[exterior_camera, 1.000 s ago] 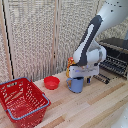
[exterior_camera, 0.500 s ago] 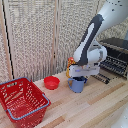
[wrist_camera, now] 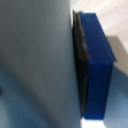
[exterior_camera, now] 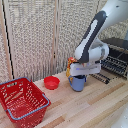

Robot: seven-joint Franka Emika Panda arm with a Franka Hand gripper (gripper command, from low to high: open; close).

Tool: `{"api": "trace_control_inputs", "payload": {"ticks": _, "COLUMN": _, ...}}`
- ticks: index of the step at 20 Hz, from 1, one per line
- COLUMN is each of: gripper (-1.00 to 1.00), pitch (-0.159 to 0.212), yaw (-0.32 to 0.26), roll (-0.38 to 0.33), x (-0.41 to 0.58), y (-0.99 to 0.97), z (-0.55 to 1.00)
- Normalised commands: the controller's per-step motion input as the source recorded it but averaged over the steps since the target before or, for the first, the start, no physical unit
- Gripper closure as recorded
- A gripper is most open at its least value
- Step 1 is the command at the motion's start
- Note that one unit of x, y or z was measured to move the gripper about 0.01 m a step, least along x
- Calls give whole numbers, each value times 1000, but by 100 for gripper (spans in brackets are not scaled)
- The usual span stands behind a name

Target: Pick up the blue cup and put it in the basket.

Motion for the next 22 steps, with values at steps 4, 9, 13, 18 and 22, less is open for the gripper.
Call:
{"api": "trace_control_inputs", "payload": {"ticks": 4, "gripper": 100, "pitch": -33, "yaw": -60, "roll": 54, "x": 346, "y": 138, "z": 883}}
{"api": "trace_control_inputs", "payload": {"ticks": 9, "gripper": 100, "pitch": -11, "yaw": -29, "roll": 30, "x": 508, "y": 499, "z": 874}}
{"api": "trace_control_inputs", "payload": {"ticks": 13, "gripper": 100, "pitch": 0, "yaw": 0, "roll": 14, "x": 411, "y": 757, "z": 738}}
{"api": "trace_control_inputs", "payload": {"ticks": 18, "gripper": 100, "pitch": 13, "yaw": 0, "roll": 0, "x": 324, "y": 826, "z": 663}}
{"api": "trace_control_inputs", "payload": {"ticks": 22, "gripper": 100, "pitch": 24, "yaw": 0, "roll": 0, "x": 314, "y": 836, "z": 655}}
